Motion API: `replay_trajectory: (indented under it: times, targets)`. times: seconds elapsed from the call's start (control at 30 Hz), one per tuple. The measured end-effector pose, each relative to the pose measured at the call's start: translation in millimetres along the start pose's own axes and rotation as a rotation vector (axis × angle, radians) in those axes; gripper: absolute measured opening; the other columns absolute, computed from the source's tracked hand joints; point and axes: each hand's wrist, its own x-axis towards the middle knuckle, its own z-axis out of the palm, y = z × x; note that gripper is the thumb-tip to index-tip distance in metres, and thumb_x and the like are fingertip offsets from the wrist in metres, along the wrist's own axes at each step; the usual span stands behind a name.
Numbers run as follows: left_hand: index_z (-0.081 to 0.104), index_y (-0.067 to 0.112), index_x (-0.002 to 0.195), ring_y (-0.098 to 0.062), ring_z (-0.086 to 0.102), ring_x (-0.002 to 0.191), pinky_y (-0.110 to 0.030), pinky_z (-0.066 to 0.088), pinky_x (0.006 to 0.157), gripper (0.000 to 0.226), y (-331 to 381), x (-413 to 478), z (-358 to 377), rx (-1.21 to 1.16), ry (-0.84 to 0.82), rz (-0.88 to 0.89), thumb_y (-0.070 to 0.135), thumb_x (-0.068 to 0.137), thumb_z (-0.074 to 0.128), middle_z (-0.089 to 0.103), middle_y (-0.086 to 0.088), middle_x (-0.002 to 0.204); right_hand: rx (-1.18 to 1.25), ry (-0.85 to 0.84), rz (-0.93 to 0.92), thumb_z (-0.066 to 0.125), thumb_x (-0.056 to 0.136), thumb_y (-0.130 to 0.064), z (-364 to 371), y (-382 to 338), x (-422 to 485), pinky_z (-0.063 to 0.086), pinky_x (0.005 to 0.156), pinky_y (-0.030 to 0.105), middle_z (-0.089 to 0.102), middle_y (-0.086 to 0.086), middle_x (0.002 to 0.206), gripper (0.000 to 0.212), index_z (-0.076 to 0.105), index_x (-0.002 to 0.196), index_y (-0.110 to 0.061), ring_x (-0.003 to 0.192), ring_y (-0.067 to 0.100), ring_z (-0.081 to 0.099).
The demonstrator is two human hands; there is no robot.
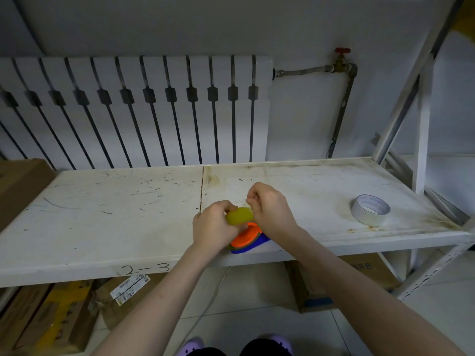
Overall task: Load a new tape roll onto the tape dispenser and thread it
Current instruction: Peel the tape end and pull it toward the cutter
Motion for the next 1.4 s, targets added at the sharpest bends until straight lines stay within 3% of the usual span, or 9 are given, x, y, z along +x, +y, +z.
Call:
replay_trajectory:
  times: [0.2, 0.33, 0.4, 0.57, 0.7, 0.87, 1.17, 1.27, 1.4]
  targets:
    - [0.056, 0.024, 0.078, -0.027, 0.061, 0.082, -0.035, 0.049, 0.072, 0.010, 6.0, -1.1, -2.3, -0.020, -0.064, -0.074, 0.032, 0.072, 0.057, 0.060, 0.004, 0.075, 0.101, 0.041, -0.131, 0.050, 0.085, -0.002, 0.6, -38.6, -12.7, 0.048, 0.070, 0.035, 0.059, 0.005, 0.083, 0.010, 0.059, 0.085, -0.005, 0.077, 0.019, 0.054]
    - [0.057, 0.019, 0.080, -0.031, 0.062, 0.086, -0.037, 0.048, 0.071, 0.014, 8.0, 0.0, -4.8, 0.023, -0.078, 0.000, 0.030, 0.080, 0.048, 0.062, 0.000, 0.078, 0.209, 0.041, -0.222, 0.053, 0.083, 0.001, -7.5, -53.1, -15.1, 0.046, 0.067, 0.024, 0.055, -0.005, 0.076, 0.010, 0.061, 0.083, -0.005, 0.070, 0.010, 0.051]
    - [0.056, 0.029, 0.076, -0.024, 0.062, 0.086, -0.037, 0.051, 0.076, 0.014, 7.9, 0.1, -8.0, 0.017, -0.101, -0.044, 0.037, 0.070, 0.065, 0.062, 0.008, 0.079, 0.279, 0.090, -0.105, 0.055, 0.084, -0.001, -14.9, -43.0, -8.1, 0.049, 0.067, 0.026, 0.056, -0.006, 0.072, 0.009, 0.061, 0.083, -0.007, 0.069, 0.010, 0.053]
    - [0.062, 0.034, 0.115, -0.018, 0.060, 0.105, -0.045, 0.045, 0.096, 0.060, 1.8, -2.9, -4.7, 0.044, -0.088, 0.013, 0.050, 0.060, 0.079, 0.066, 0.010, 0.117, 0.310, 0.118, 0.068, 0.055, 0.088, -0.006, -26.7, -17.8, 0.6, 0.055, 0.070, 0.030, 0.060, -0.001, 0.074, 0.011, 0.059, 0.083, -0.016, 0.074, 0.018, 0.061]
    - [0.060, 0.036, 0.114, -0.018, 0.062, 0.102, -0.048, 0.046, 0.096, 0.063, -5.4, -1.5, -4.6, 0.050, -0.088, 0.013, 0.055, 0.057, 0.078, 0.066, 0.011, 0.114, 0.357, 0.141, 0.152, 0.057, 0.088, -0.008, -30.3, -4.5, 10.2, 0.052, 0.068, 0.024, 0.063, 0.008, 0.077, 0.009, 0.059, 0.083, -0.015, 0.078, 0.024, 0.063]
    - [0.056, 0.033, 0.121, -0.019, 0.061, 0.104, -0.049, 0.046, 0.096, 0.070, -12.6, -3.7, -5.8, 0.056, -0.081, 0.029, 0.055, 0.058, 0.077, 0.065, 0.009, 0.117, 0.436, 0.165, 0.312, 0.054, 0.088, -0.007, -30.7, 19.1, 16.7, 0.047, 0.066, 0.022, 0.058, 0.004, 0.075, 0.019, 0.054, 0.076, -0.021, 0.078, 0.024, 0.060]
    - [0.055, 0.037, 0.115, -0.017, 0.063, 0.103, -0.051, 0.045, 0.098, 0.064, -15.6, -0.7, -4.1, 0.058, -0.070, 0.056, 0.054, 0.057, 0.078, 0.067, 0.011, 0.113, 0.493, 0.124, 0.694, 0.044, 0.088, -0.006, 5.1, 76.0, 13.1, 0.042, 0.052, 0.026, 0.058, 0.013, 0.083, 0.010, 0.054, 0.087, -0.005, 0.066, 0.020, 0.052]
    - [0.059, 0.037, 0.106, -0.018, 0.062, 0.100, -0.050, 0.044, 0.097, 0.050, -15.9, -1.1, -2.9, 0.071, -0.059, 0.071, 0.052, 0.061, 0.077, 0.068, 0.012, 0.108, 0.445, 0.138, 0.633, 0.040, 0.088, -0.002, 9.2, 75.7, 8.7, 0.044, 0.057, 0.029, 0.057, 0.008, 0.084, 0.014, 0.050, 0.083, -0.010, 0.071, 0.020, 0.052]
    - [0.061, 0.032, 0.109, -0.018, 0.062, 0.098, -0.047, 0.049, 0.091, 0.054, -18.9, -0.3, -1.2, 0.033, -0.056, 0.037, 0.052, 0.062, 0.078, 0.067, 0.008, 0.111, 0.355, 0.222, 0.313, 0.041, 0.091, -0.002, -10.0, 49.6, 9.4, 0.050, 0.069, 0.037, 0.051, 0.001, 0.079, 0.012, 0.048, 0.087, -0.011, 0.076, 0.020, 0.052]
